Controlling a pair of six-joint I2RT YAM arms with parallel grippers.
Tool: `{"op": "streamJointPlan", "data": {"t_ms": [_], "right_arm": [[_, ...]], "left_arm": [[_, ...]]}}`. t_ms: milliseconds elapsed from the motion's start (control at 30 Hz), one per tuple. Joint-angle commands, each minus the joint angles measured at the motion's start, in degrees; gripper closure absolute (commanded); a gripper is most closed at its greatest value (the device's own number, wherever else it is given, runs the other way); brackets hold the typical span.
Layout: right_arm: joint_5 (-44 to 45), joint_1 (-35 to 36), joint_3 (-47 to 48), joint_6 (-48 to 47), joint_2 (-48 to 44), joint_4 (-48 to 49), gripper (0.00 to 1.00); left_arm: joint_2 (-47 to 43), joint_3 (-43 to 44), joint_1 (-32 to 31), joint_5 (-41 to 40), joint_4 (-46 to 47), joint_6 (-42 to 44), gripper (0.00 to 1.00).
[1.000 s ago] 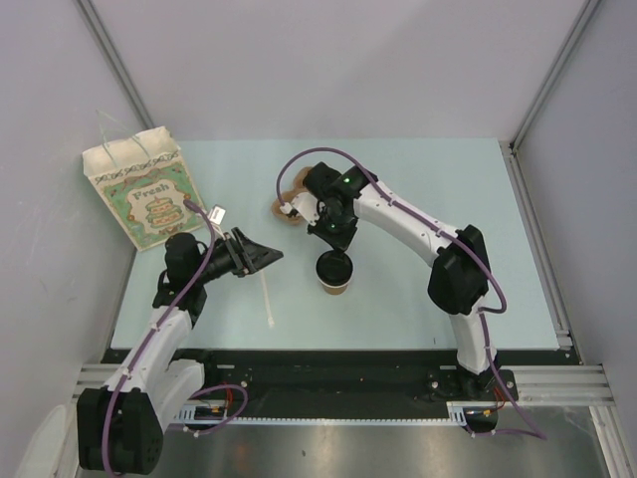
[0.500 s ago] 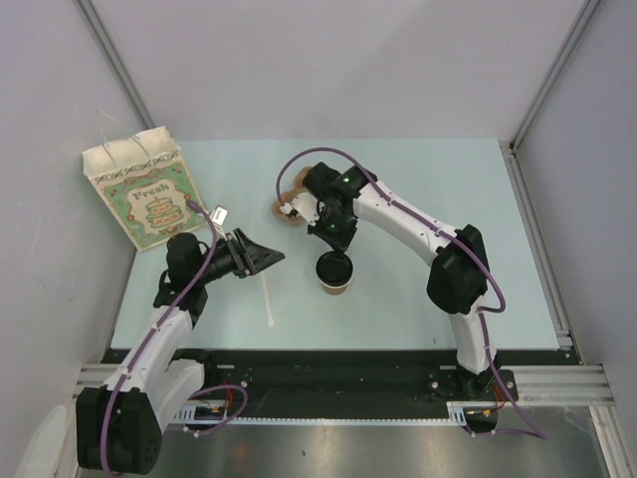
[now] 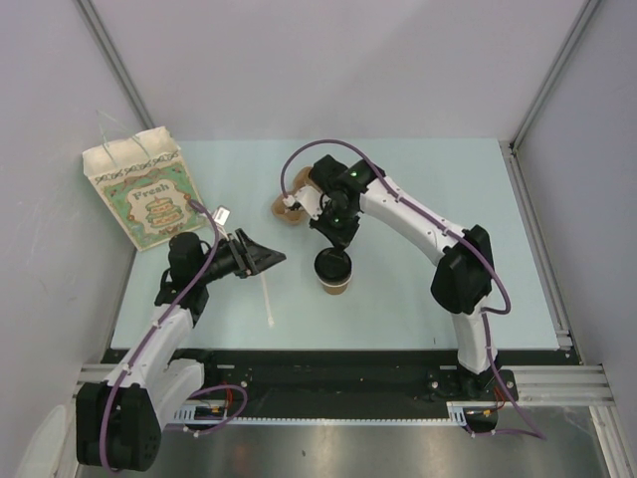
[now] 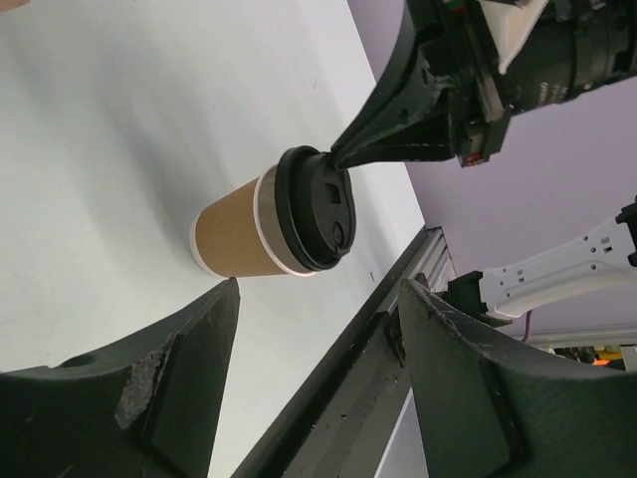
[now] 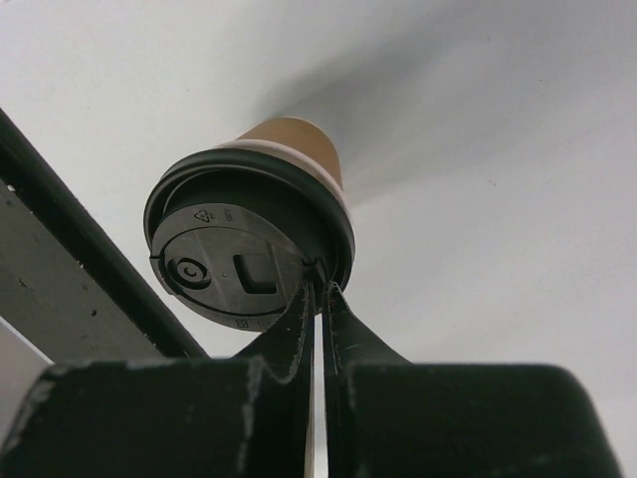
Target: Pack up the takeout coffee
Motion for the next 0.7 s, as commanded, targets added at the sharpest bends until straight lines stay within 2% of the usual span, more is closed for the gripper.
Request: {"op": "streamJointPlan", "data": {"t_ms": [0, 400, 667], "right_arm": [[0.3, 1.3, -0.8, -0.7, -4.0, -0.9, 1.00], [6.3, 2.7, -2.1, 0.0, -1.9, 0.4, 1.00], [6.8, 2.0, -0.6, 0.6, -0.5, 0.8, 1.00]], "left_arm": [[0.4, 2.6, -0.7, -0.5, 1.2, 1.3, 0.30], [0.2, 2.8, -0.7, -0.7, 0.5, 1.7, 0.29], [0.3, 2.5, -0.7, -0.6, 0.8, 1.7, 0.29]]}}
